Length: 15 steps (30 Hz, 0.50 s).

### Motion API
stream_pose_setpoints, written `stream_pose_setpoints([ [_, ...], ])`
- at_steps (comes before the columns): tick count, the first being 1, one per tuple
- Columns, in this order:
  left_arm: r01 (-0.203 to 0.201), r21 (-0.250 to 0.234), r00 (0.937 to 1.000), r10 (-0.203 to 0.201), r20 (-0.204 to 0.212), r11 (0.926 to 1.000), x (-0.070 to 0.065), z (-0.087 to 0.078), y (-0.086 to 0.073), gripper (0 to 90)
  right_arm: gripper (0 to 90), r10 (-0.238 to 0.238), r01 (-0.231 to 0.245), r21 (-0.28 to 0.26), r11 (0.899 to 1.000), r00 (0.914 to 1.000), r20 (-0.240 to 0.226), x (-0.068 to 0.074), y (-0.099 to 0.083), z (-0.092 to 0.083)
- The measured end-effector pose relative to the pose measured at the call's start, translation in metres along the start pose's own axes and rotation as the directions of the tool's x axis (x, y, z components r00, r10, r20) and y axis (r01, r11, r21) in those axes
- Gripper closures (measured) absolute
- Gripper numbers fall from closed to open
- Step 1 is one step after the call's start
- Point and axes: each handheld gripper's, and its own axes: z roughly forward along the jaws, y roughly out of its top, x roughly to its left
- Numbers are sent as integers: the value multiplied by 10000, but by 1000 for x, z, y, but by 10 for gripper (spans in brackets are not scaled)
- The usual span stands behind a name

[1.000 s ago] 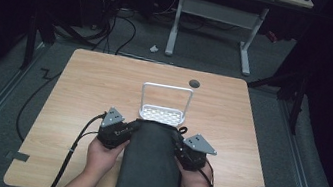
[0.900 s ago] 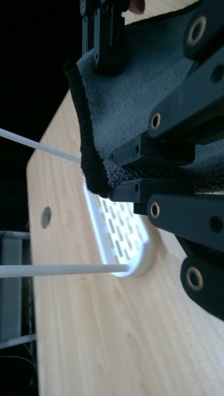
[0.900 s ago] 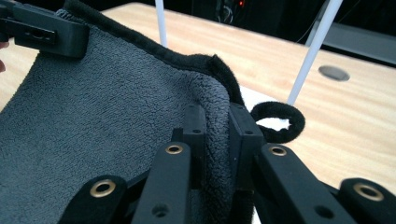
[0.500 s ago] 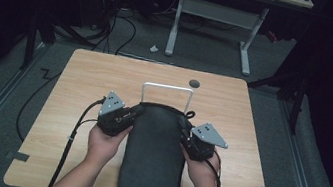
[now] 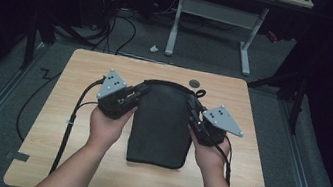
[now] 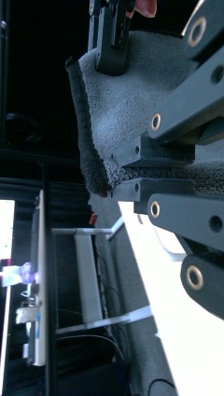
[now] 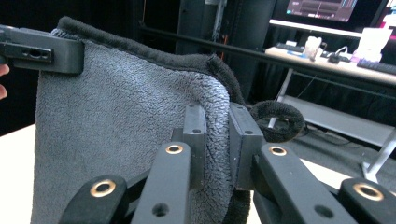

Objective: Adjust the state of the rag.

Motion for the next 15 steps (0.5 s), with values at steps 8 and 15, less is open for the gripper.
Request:
stream_pose_setpoints([
  [8,-73,-288,10000,71,-43,9996,5,7,19,843,801,65,-60,-441,9990,9999,117,-8,18,4],
  [15,-129,-366,9998,125,-121,9992,11,17,30,844,802,211,-205,-586,9981,9997,108,-16,31,12],
])
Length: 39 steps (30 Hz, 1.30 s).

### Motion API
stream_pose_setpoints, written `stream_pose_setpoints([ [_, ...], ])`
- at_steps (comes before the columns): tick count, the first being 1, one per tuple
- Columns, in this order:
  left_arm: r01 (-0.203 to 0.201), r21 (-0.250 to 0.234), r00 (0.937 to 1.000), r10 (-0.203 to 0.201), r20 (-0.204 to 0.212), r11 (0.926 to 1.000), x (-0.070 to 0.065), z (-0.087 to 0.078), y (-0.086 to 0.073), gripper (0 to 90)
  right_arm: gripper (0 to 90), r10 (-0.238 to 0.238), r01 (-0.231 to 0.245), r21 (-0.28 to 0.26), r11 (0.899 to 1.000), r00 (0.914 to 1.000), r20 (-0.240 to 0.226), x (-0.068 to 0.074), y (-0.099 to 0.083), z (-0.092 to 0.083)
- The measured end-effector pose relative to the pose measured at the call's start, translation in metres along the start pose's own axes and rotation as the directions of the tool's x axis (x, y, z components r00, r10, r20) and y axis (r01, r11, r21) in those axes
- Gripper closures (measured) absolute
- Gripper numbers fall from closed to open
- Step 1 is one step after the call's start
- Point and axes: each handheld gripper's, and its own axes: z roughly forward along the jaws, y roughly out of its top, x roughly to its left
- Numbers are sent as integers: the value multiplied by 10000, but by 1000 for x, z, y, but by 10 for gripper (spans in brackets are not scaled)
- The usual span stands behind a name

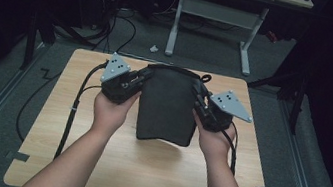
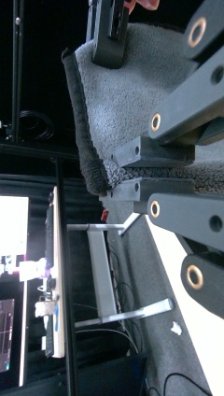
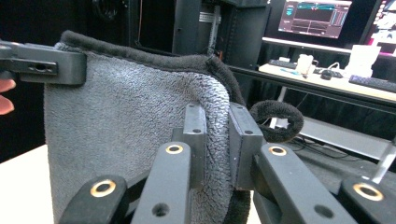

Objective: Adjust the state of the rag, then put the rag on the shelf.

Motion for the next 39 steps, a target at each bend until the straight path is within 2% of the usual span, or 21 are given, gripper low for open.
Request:
stream_pose_setpoints([
  [2,40,-48,10000,-40,-7,10000,3,4,2,845,802,13,-13,-52,10000,10000,2,-2,3,2],
  [6,-175,-72,9998,174,-133,9998,7,10,7,845,803,-40,41,-145,9999,10000,53,-5,10,7],
  [10,-29,-152,9998,26,-209,9999,13,17,16,847,803,147,-146,-157,9998,9999,20,-10,15,18],
  [16,-443,-248,9984,434,-375,9987,21,27,33,847,802,323,-323,-155,9994,9995,3,-19,23,35],
  [17,-608,-270,9973,596,-432,9978,22,30,35,847,802,261,-260,-180,9995,9997,26,-21,25,37],
  [21,-733,-196,9962,723,-490,9971,29,40,41,847,802,-32,34,-104,9999,9999,117,-28,34,47],
  [23,-806,-63,9957,802,-473,9967,32,46,44,846,802,-201,201,-19,9998,9997,170,-32,37,52],
  [24,-1108,-17,9921,1105,-601,9938,33,49,47,846,803,-254,253,54,9997,9995,205,-34,39,54],
  [27,-1012,110,9929,1017,-611,9948,35,55,52,846,803,-452,447,173,9989,9985,306,-38,42,62],
  [32,-1253,391,9880,1283,-859,9913,39,67,55,847,803,-667,650,389,9971,9968,443,-44,42,75],
  [34,-1153,531,9890,1196,-867,9919,46,72,52,846,802,-695,676,485,9965,9968,392,-46,40,81],
  [35,-843,733,9927,901,-797,9937,49,76,49,845,802,-762,741,588,9955,9965,353,-47,38,84],
  [36,-760,917,9935,833,-781,9929,53,79,45,844,802,-675,654,730,9952,9974,268,-48,36,87],
  [39,-855,1288,9922,962,-791,9880,59,88,38,845,803,-607,602,1042,9927,9982,18,-54,30,96],
])
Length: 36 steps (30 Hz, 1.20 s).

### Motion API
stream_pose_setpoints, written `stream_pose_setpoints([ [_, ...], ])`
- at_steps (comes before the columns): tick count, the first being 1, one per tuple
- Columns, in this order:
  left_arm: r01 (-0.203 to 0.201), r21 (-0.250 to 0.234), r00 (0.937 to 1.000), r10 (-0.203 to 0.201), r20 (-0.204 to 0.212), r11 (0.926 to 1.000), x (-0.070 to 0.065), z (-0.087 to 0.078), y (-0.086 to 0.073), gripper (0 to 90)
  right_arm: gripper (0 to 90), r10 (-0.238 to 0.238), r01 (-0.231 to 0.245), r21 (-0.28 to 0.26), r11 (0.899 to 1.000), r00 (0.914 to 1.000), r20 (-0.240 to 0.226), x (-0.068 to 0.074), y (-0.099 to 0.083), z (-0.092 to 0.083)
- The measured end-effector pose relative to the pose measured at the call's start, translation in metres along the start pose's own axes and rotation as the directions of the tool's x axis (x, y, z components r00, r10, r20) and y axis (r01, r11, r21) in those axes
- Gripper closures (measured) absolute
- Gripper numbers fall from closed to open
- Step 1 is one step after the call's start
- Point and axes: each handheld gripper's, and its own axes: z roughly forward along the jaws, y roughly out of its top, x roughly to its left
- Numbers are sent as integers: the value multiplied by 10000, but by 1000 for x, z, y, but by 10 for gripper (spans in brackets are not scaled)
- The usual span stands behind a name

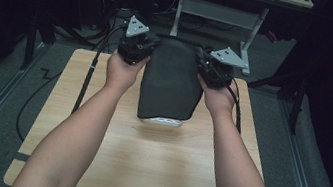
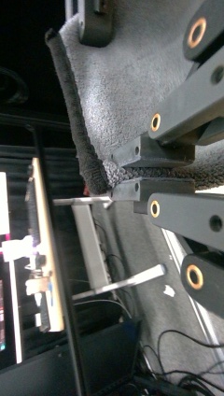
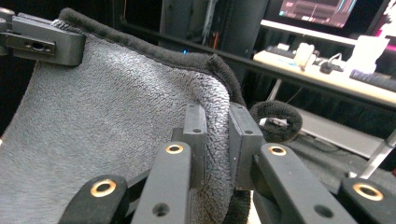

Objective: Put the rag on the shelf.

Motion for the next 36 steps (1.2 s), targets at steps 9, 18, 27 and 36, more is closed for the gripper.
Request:
stream_pose_setpoints([
  [9,674,1010,9964,-722,453,9926,14,19,-39,840,804,-442,477,867,9951,9981,-418,-2,-23,19],
  [18,823,1391,9929,-933,743,9868,15,25,-68,853,801,-227,339,1471,9885,9968,-769,-5,-50,28],
  [27,1282,1683,9851,-1450,920,9774,15,29,-90,853,794,605,-365,1770,9835,9894,-1321,-13,-66,32],
  [36,1530,1893,9795,-1743,1009,9699,14,31,-100,854,794,1212,-835,2169,9726,9786,-1666,-17,-82,33],
])
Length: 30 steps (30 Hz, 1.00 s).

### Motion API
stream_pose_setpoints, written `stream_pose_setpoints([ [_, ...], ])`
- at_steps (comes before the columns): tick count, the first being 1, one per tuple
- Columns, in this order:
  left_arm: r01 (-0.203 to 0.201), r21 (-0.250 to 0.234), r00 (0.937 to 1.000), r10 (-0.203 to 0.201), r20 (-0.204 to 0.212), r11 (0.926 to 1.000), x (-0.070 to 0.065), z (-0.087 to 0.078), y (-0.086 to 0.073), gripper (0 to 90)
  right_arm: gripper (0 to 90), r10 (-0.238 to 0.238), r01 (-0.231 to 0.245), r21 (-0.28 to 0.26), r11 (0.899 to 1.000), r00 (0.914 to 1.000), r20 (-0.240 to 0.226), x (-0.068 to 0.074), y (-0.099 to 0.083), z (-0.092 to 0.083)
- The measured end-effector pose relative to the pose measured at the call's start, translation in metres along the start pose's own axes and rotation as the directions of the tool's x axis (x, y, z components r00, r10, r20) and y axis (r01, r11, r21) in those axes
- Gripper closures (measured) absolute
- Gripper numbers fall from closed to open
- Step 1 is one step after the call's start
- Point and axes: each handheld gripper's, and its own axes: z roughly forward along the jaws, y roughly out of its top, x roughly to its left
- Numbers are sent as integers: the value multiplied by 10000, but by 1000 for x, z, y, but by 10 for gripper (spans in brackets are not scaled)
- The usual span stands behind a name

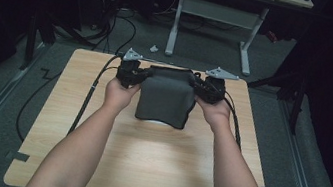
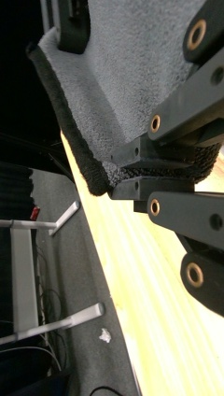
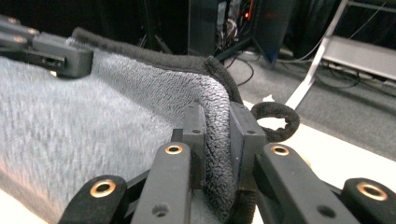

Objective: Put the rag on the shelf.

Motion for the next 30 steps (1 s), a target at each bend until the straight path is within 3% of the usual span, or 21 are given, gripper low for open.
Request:
stream_pose_setpoints([
  [11,447,357,9984,-459,341,9984,8,7,-12,849,791,1219,-1214,125,9925,9909,-576,-8,-12,6],
  [17,693,344,9958,-712,578,9970,11,11,-22,846,795,1266,-1253,210,9919,9888,-794,-11,-15,7],
  [21,769,539,9942,-806,712,9956,14,15,-28,845,796,1059,-1023,503,9935,9915,-757,-12,-22,11],
  [30,799,837,9926,-870,852,9933,19,19,-37,840,794,1654,-1618,524,9854,9835,-735,-14,-34,19],
])
